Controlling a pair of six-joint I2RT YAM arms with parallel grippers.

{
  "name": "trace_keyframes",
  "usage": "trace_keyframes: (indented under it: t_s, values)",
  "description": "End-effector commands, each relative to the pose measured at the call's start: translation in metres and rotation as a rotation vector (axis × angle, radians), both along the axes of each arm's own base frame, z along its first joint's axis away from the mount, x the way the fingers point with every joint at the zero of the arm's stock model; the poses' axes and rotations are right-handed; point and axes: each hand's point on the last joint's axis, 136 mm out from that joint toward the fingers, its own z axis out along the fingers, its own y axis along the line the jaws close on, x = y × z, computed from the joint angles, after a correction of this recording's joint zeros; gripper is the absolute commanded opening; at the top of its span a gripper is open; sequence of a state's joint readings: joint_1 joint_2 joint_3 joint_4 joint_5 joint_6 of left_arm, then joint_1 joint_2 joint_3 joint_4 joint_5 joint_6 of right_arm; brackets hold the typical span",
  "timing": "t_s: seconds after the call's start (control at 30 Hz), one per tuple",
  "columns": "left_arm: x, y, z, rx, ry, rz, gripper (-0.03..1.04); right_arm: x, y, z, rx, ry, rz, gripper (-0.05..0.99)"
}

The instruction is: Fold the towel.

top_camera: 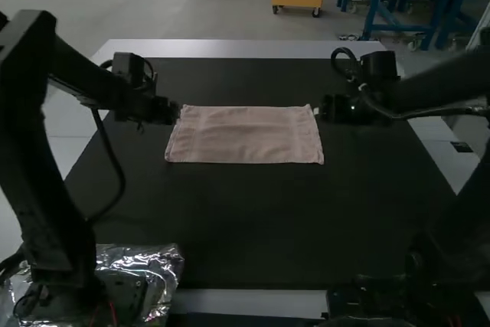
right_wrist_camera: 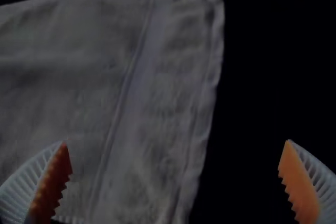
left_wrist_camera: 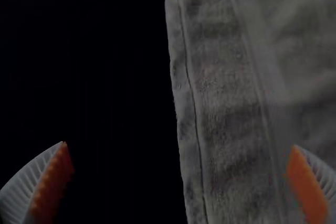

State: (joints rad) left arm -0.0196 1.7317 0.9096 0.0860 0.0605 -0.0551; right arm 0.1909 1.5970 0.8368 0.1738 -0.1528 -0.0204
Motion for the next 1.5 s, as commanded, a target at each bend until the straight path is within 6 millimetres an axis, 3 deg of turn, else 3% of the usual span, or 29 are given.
trace_keyframes:
  t_s: [0.0, 0.47, 0.9, 1.17, 1.47]
  values:
    - [0.016, -0.004, 0.000, -0.027, -0.005, 0.000, 0.95, 0.017, 0.007, -0.002, -0.021, -0.011, 0.013, 0.91]
    - [0.067, -0.003, -0.025, -0.041, 0.008, 0.017, 0.96, 0.068, 0.017, -0.066, -0.091, 0.052, 0.060, 0.91]
    - [0.093, 0.005, -0.044, -0.042, 0.016, 0.039, 0.96, 0.115, 0.028, -0.080, -0.101, 0.026, 0.073, 0.91]
    - [0.111, 0.009, -0.046, -0.053, -0.001, 0.055, 0.96, 0.132, 0.032, -0.091, -0.102, 0.028, 0.075, 0.91]
    - [0.120, 0.016, -0.064, -0.050, 0.033, 0.066, 0.96, 0.143, 0.033, -0.107, -0.112, 0.055, 0.080, 0.91]
